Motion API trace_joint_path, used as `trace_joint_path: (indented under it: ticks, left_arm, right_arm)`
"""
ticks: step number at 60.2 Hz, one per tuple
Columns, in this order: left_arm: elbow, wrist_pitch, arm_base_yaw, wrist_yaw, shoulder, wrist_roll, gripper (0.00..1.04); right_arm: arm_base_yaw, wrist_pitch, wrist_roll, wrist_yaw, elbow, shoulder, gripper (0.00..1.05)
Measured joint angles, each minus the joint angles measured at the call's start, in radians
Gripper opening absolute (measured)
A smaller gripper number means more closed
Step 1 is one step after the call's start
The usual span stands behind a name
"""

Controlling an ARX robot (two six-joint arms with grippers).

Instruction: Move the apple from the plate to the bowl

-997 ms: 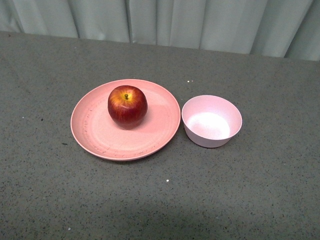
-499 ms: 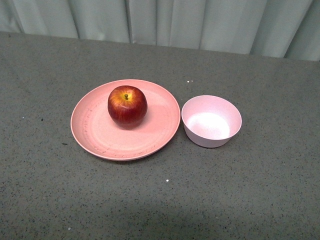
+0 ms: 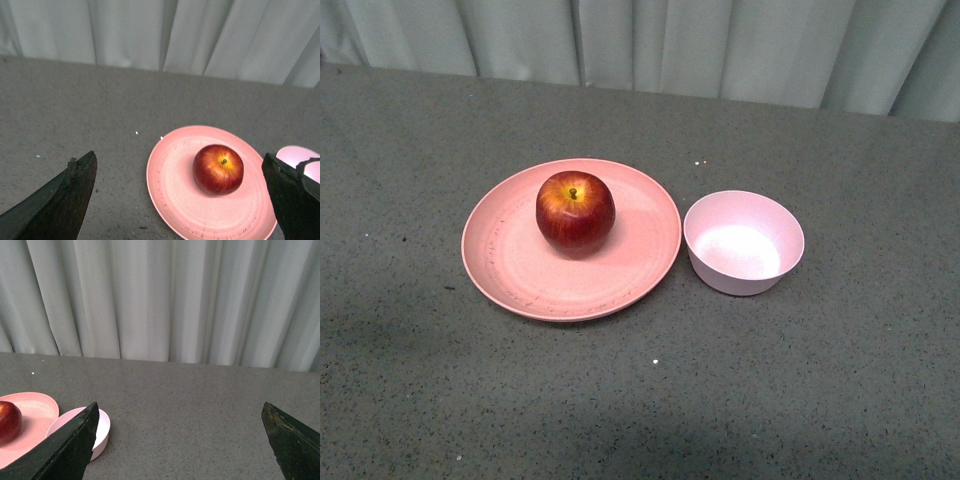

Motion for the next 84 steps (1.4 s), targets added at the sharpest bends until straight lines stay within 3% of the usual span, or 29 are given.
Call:
trace_joint_path:
  ticks: [14,34,54,84]
  left_arm:
    - [0.227,-0.080,-0.124,-0.009,0.380,0.003,0.98]
    - [0.484,-0.174,-0.210,-0.034,0.647,0.029,0.98]
    - [0.645,-0.218,-0.228,-0.069,0.795,0.029,0.98]
    - [0.668,-0.219,-0.242,-0.075,0.880,0.039,0.98]
  right_arm:
    - [0.000,0.000,0.000,0.000,0.000,0.000,0.95]
    - [0.000,0.000,0.000,0.000,0.000,0.000,0.95]
    - [0.000,0.000,0.000,0.000,0.000,0.000,0.95]
    - [0.000,0.000,0.000,0.000,0.000,0.000,0.95]
